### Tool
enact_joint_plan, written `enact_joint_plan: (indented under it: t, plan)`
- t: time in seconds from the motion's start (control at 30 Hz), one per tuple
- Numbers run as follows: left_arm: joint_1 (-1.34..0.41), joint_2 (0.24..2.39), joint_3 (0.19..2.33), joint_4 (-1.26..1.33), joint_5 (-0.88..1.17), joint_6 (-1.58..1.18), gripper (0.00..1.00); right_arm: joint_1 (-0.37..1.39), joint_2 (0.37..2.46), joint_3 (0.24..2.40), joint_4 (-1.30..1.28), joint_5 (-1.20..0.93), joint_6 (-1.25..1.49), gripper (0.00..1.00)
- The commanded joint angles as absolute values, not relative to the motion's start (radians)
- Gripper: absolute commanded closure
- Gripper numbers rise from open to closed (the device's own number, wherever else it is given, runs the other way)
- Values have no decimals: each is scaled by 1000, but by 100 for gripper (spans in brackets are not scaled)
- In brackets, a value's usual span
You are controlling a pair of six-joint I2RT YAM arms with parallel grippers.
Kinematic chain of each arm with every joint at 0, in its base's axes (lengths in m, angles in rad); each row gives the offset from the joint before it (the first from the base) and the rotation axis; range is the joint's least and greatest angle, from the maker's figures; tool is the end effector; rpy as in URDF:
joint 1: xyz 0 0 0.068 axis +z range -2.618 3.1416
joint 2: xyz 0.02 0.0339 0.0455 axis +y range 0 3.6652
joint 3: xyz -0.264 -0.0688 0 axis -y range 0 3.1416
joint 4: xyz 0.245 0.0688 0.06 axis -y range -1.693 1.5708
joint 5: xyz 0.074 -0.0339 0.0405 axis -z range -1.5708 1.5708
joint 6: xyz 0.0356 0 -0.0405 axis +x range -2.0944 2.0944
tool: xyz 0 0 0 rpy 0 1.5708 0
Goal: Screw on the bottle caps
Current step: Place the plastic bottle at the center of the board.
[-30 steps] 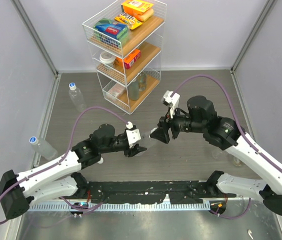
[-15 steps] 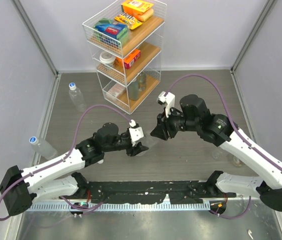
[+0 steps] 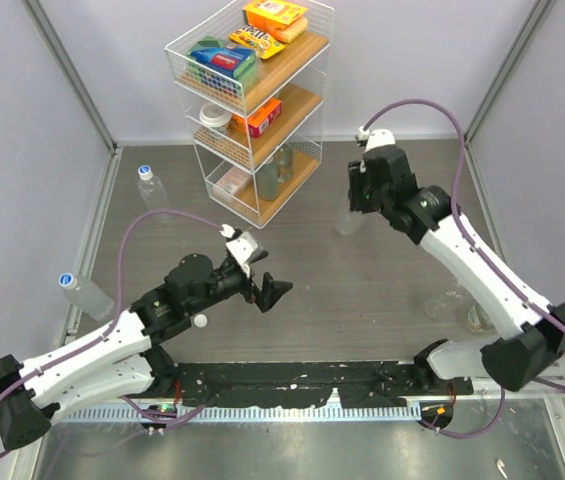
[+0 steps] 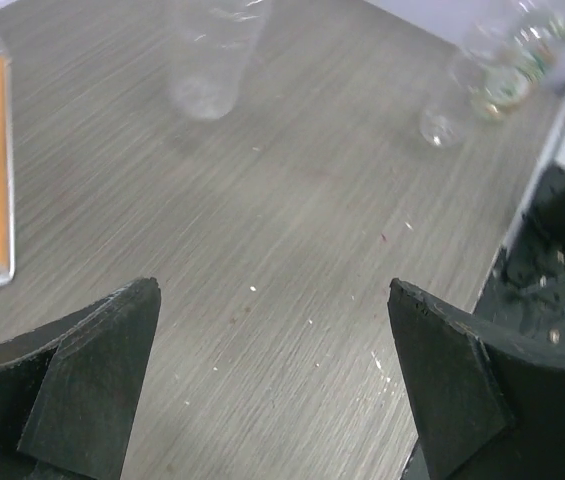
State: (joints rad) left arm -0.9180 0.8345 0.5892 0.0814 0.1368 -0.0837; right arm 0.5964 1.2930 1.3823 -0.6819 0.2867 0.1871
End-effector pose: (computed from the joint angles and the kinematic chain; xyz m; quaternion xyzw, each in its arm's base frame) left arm 0.1193 -0.1640 0.2900 0.3487 0.6777 -0.3556 0.5410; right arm 0.2340 0.1467 0.3886 -0.1118 0.8691 0.0610 0.4779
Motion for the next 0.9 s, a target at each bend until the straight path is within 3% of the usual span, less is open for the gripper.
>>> enact_joint_plan:
  t: [0.0, 0.13, 0.4, 0.7, 0.87]
  plan:
    - [-916, 792, 661, -54, -180, -391, 0, 392, 1399, 1469, -614, 347, 203, 89]
    - [-916, 795, 726, -195, -304, -497, 0, 269, 1520, 1563, -612, 240, 195, 89]
    - [-916, 798, 718, -215, -392, -575, 0, 147, 1675, 1657, -640, 155, 190, 85]
    - [-916, 753, 742, -351, -590, -644, 0, 133, 1704, 1649, -647, 176, 186, 68]
    - [-916, 721, 759, -422, -675, -715, 0, 132, 1701, 1646, -647, 143, 193, 50]
